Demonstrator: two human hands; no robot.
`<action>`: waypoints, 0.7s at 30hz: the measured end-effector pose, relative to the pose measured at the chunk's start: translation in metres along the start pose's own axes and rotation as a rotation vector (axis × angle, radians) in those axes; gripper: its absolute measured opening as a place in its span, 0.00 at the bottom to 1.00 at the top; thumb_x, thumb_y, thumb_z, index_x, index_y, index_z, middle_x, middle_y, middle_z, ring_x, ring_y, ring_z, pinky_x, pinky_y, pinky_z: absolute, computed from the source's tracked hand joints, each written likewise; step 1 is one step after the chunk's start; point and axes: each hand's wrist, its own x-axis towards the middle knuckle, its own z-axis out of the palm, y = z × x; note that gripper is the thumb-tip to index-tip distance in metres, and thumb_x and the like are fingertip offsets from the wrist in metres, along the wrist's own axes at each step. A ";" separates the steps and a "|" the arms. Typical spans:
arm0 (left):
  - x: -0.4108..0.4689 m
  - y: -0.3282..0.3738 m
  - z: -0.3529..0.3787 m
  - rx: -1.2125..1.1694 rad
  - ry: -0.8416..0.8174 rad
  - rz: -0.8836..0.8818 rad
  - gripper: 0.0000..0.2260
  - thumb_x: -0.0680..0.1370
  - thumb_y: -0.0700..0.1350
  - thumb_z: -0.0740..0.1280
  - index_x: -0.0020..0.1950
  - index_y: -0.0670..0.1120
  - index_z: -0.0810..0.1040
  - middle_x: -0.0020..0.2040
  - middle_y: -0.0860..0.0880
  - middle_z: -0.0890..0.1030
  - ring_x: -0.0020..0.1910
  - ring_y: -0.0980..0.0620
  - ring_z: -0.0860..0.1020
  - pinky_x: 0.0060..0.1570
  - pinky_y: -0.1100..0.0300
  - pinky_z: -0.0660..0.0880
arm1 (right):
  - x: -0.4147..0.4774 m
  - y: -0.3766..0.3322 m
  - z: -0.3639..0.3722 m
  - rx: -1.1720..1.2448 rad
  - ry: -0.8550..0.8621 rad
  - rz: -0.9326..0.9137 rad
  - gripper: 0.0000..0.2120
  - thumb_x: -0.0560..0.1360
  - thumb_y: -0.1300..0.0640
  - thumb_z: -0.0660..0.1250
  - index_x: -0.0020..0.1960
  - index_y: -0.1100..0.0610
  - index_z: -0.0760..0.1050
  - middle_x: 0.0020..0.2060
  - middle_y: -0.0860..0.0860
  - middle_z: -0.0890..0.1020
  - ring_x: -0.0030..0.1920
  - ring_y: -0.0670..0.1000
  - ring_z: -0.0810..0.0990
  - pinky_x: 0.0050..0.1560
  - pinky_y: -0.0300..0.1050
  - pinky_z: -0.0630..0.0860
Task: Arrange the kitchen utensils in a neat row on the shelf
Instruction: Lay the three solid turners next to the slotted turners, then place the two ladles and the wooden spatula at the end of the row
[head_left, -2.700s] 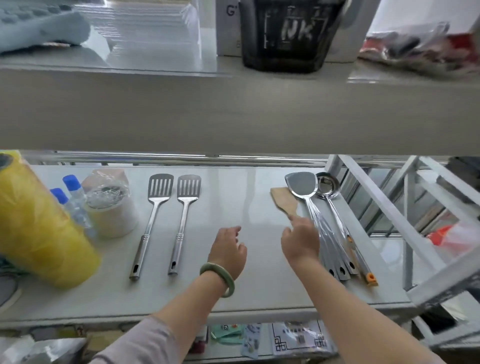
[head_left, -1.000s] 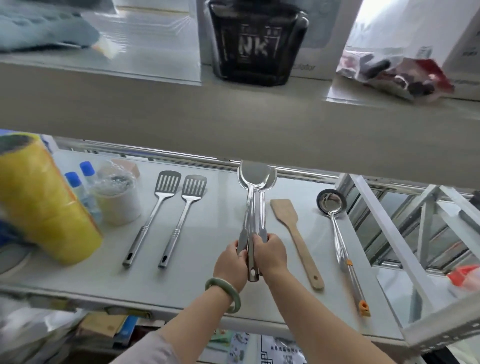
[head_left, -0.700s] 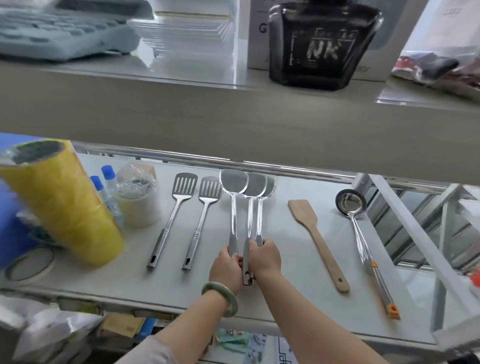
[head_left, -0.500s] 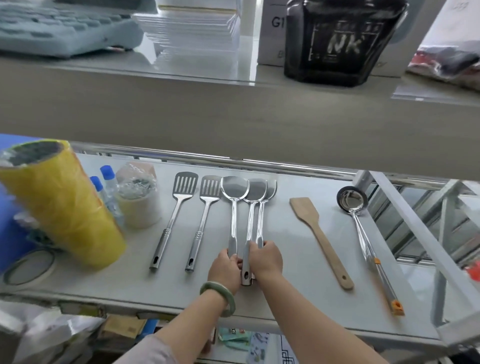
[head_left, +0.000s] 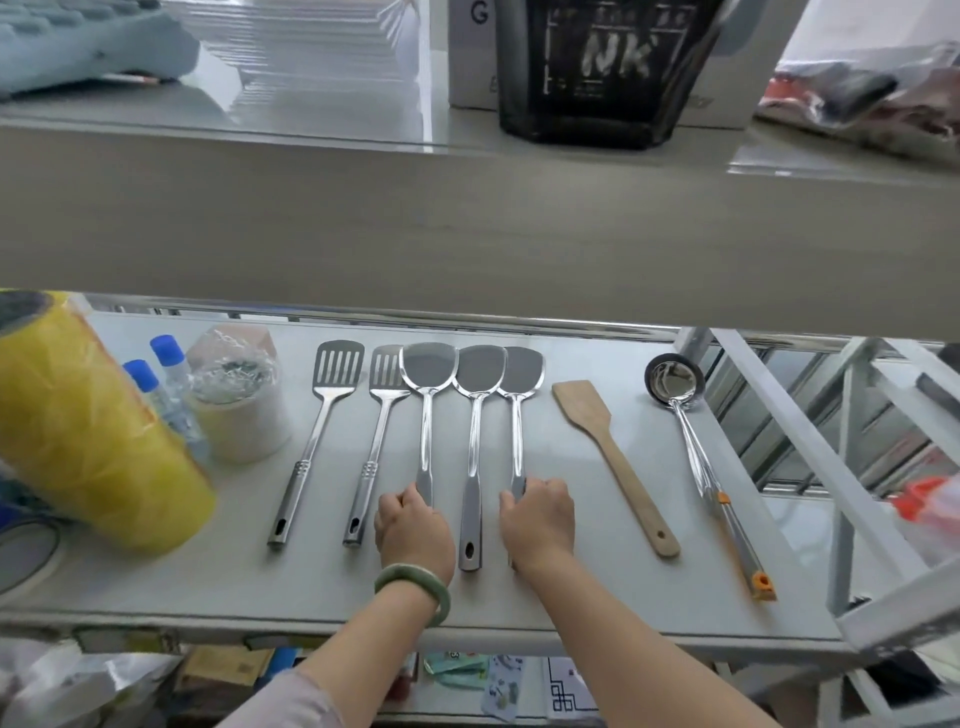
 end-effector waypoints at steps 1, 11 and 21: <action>0.000 0.000 0.001 0.018 0.010 -0.002 0.20 0.80 0.41 0.53 0.72 0.41 0.61 0.66 0.41 0.66 0.64 0.44 0.68 0.66 0.55 0.65 | 0.000 0.003 -0.003 0.007 -0.005 -0.013 0.19 0.77 0.51 0.61 0.62 0.62 0.72 0.59 0.59 0.73 0.60 0.59 0.72 0.63 0.47 0.68; -0.019 0.060 0.021 -0.088 0.112 0.306 0.22 0.76 0.37 0.58 0.71 0.44 0.67 0.64 0.44 0.68 0.62 0.46 0.67 0.68 0.57 0.62 | 0.033 0.071 -0.076 -0.011 0.259 -0.108 0.19 0.74 0.61 0.63 0.65 0.61 0.72 0.57 0.61 0.76 0.60 0.60 0.73 0.65 0.49 0.67; -0.061 0.133 0.090 0.036 -0.271 0.472 0.23 0.78 0.52 0.60 0.73 0.53 0.62 0.71 0.46 0.62 0.72 0.46 0.61 0.73 0.54 0.58 | 0.059 0.146 -0.131 -0.173 0.205 0.038 0.22 0.76 0.54 0.63 0.69 0.56 0.67 0.64 0.59 0.71 0.64 0.60 0.68 0.66 0.51 0.65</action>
